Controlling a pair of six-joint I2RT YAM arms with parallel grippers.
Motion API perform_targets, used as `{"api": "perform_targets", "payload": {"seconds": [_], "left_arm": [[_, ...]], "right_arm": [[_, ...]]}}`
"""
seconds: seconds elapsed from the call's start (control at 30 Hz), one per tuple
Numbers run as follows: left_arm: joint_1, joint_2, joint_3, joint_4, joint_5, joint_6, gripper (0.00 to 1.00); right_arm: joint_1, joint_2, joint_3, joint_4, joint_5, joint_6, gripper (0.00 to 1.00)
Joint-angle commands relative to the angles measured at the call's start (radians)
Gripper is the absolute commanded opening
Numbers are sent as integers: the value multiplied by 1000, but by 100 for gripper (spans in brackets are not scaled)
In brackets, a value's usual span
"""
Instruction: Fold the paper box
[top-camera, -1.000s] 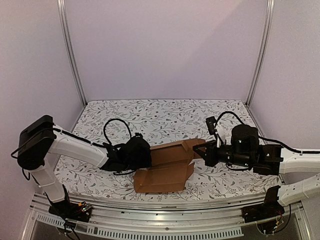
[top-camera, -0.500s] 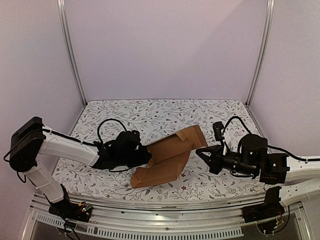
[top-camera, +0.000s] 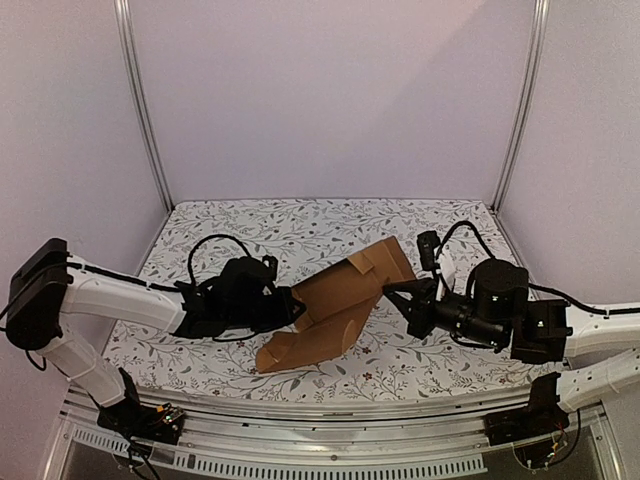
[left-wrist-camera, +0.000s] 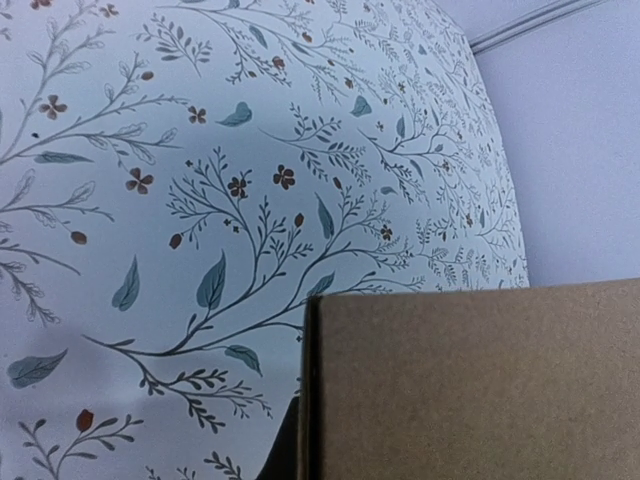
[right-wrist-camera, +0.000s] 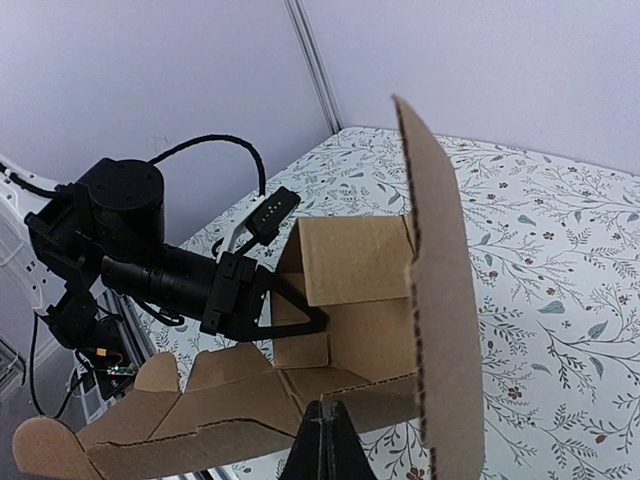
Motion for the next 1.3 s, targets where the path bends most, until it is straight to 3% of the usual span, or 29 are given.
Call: {"api": "perform_targets", "payload": {"seconds": [0.0,0.53,0.77,1.0,1.27], "left_arm": [[12,-20,-19,20,29,13,0],[13,-48,-5,51,86,58,0],[21,-64,-6,159,133,127,0],[26,-76,11,148,117,195,0],[31,-80,16,90,-5,260,0]], "right_arm": [[7,31,51,25,34,-28,0],[9,185,70,27,57,3,0],[19,194,35,27,36,24,0],[26,117,17,-28,64,23,0],[28,-21,41,-174,83,-8,0]]}}
